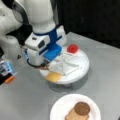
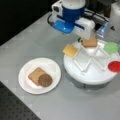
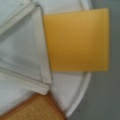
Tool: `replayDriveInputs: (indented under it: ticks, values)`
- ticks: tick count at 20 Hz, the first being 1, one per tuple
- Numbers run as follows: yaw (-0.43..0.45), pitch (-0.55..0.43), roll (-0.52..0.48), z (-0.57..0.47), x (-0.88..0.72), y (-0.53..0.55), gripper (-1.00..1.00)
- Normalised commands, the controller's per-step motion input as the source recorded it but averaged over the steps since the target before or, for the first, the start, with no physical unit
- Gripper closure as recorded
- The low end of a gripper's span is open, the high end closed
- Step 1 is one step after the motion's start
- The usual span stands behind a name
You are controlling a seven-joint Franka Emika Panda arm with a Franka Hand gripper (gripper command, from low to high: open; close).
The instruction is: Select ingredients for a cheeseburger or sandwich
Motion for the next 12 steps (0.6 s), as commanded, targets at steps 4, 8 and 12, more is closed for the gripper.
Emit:
replayDriveInputs:
  ticks: [4, 8, 12]
  values:
    - [0.052, 0.179, 0.204, -0.05, 0.2, -0.32, -1.0]
    - [0.085, 0.076, 0.327, -0.1, 0.23, -0.25, -1.0]
    - [0.024, 0.053, 0.384, -0.09, 0.23, -0.16, -1.0]
